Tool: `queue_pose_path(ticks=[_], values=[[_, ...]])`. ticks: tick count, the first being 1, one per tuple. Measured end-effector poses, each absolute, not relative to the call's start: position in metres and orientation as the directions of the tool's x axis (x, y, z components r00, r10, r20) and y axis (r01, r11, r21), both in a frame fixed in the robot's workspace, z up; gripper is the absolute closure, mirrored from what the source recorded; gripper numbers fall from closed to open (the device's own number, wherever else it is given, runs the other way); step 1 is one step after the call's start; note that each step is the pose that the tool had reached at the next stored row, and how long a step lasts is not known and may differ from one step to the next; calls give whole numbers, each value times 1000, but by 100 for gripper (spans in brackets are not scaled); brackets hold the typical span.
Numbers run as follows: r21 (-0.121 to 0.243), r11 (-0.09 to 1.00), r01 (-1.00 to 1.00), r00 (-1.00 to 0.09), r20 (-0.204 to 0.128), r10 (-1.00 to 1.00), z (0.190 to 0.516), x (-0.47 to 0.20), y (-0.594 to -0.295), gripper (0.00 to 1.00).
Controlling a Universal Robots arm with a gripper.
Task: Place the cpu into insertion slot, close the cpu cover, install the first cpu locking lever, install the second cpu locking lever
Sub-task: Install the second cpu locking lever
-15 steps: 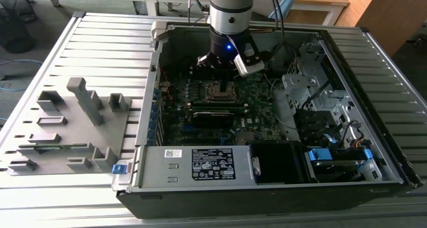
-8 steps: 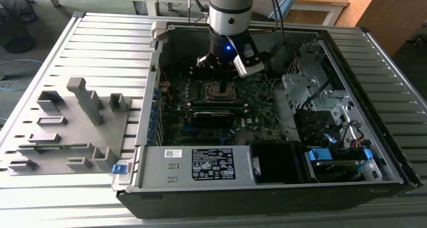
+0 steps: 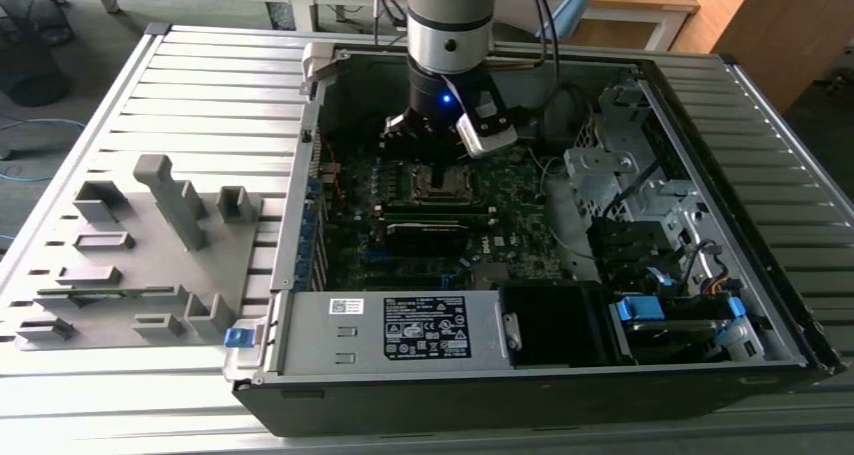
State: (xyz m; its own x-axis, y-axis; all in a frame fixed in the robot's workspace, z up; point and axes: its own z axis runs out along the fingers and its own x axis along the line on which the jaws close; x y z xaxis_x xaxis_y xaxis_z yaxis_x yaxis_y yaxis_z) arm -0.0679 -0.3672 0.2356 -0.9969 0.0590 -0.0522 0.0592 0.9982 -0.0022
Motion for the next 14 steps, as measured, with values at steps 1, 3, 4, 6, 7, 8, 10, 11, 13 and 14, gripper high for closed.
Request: queue_pose_path(ticks=[1, 3, 4, 6, 7, 8, 10, 11, 13, 14], values=[[-2, 998, 59, -997, -52, 59, 234, -69, -367, 90], [-2, 998, 59, -997, -52, 59, 233, -69, -367, 90], [-2, 998, 59, -997, -52, 59, 233, -69, -367, 90], [-2, 998, 59, -997, -52, 59, 233, -69, -367, 90], [-2, 998, 59, -997, -52, 59, 233, -69, -367, 90], [-2, 998, 59, -997, -52, 59, 232, -69, -367, 90], [-2, 998, 59, -997, -52, 59, 231, -70, -367, 90], [-2, 998, 59, -997, -52, 59, 231, -70, -367, 90], [-2, 998, 59, -997, -52, 59, 231, -70, -367, 90], [-2, 998, 59, -997, -53, 59, 231, -70, -367, 90]])
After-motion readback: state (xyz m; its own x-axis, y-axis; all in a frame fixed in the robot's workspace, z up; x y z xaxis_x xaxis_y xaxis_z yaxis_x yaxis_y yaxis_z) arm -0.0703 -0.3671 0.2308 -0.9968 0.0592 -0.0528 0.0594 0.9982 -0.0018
